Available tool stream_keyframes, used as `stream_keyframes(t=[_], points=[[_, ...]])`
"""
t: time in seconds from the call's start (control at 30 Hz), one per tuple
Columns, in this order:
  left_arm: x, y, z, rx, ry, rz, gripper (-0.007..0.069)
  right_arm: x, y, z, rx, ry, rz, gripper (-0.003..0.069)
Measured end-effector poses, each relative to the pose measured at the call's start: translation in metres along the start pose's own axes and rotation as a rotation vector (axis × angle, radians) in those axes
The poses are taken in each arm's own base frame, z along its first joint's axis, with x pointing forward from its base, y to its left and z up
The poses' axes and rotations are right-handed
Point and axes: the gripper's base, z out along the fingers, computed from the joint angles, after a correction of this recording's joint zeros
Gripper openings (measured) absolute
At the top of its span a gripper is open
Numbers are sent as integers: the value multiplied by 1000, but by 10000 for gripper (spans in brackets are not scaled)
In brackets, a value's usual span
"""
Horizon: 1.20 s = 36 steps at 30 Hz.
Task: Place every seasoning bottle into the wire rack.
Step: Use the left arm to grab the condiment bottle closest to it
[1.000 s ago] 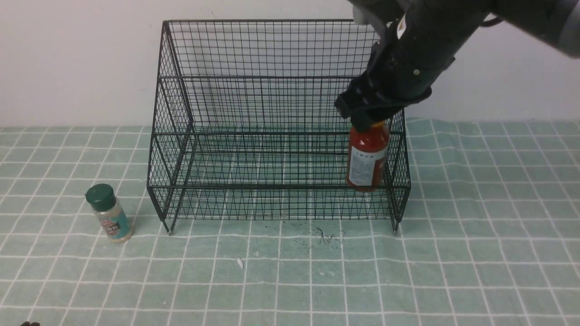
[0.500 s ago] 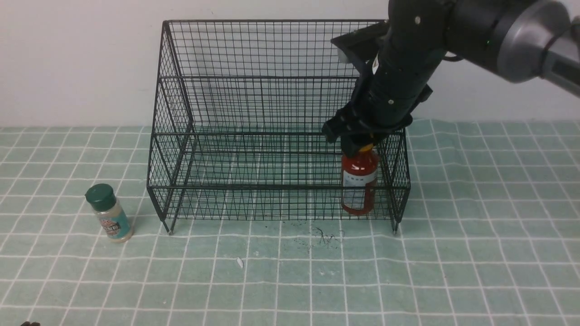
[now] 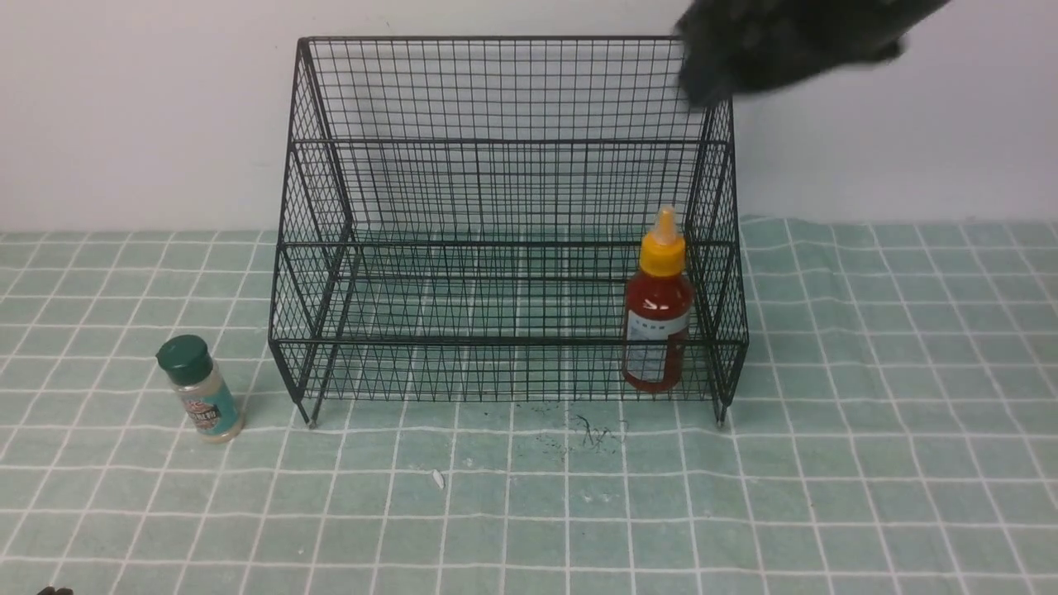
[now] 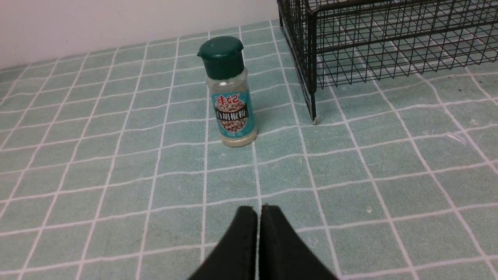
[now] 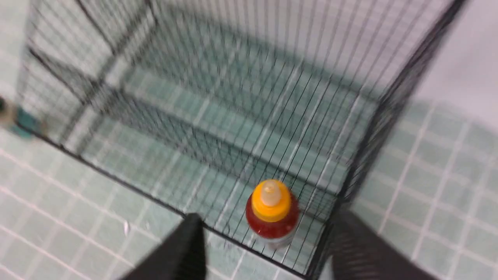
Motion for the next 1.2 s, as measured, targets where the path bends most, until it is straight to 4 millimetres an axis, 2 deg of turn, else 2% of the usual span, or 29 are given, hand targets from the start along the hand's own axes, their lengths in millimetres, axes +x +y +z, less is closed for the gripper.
stream_keyframes(t=[0.03, 0.07, 0.1, 0.13, 0.23, 0.3, 0.5, 0.57, 0.6, 0.63, 0.7, 0.77, 0.93, 1.2], points=[[0, 0, 0, 0, 0, 0, -6, 3, -3, -35, 6, -72, 16, 217], [0, 0, 0, 0, 0, 0, -6, 3, -3, -39, 7, -81, 15, 200], [0, 0, 0, 0, 0, 0, -6, 8, -5, -57, 12, -115, 22, 136], [0, 0, 0, 0, 0, 0, -6, 21, -8, -83, 16, -152, 31, 58], [0, 0, 0, 0, 0, 0, -6, 62, -16, -129, 15, -229, 77, -2], [0, 0, 0, 0, 0, 0, -6, 92, -20, -145, 1, -317, 120, -11], [0, 0, 0, 0, 0, 0, -6, 173, -30, -153, -59, -682, 134, -13], [0, 0, 0, 0, 0, 0, -6, 197, -32, -149, -90, -744, 157, -13], [0, 0, 0, 0, 0, 0, -6, 199, -32, -149, -92, -748, 159, -13], [0, 0, 0, 0, 0, 0, -6, 216, -33, -144, -109, -772, 175, -13], [0, 0, 0, 0, 0, 0, -6, 225, -34, -136, -116, -775, 180, -13], [0, 0, 0, 0, 0, 0, -6, 243, -35, -125, -129, -791, 183, -13], [0, 0, 0, 0, 0, 0, -6, 263, -36, -113, -141, -800, 186, -13], [0, 0, 0, 0, 0, 0, -6, 263, -36, -115, -127, -834, 126, -13]])
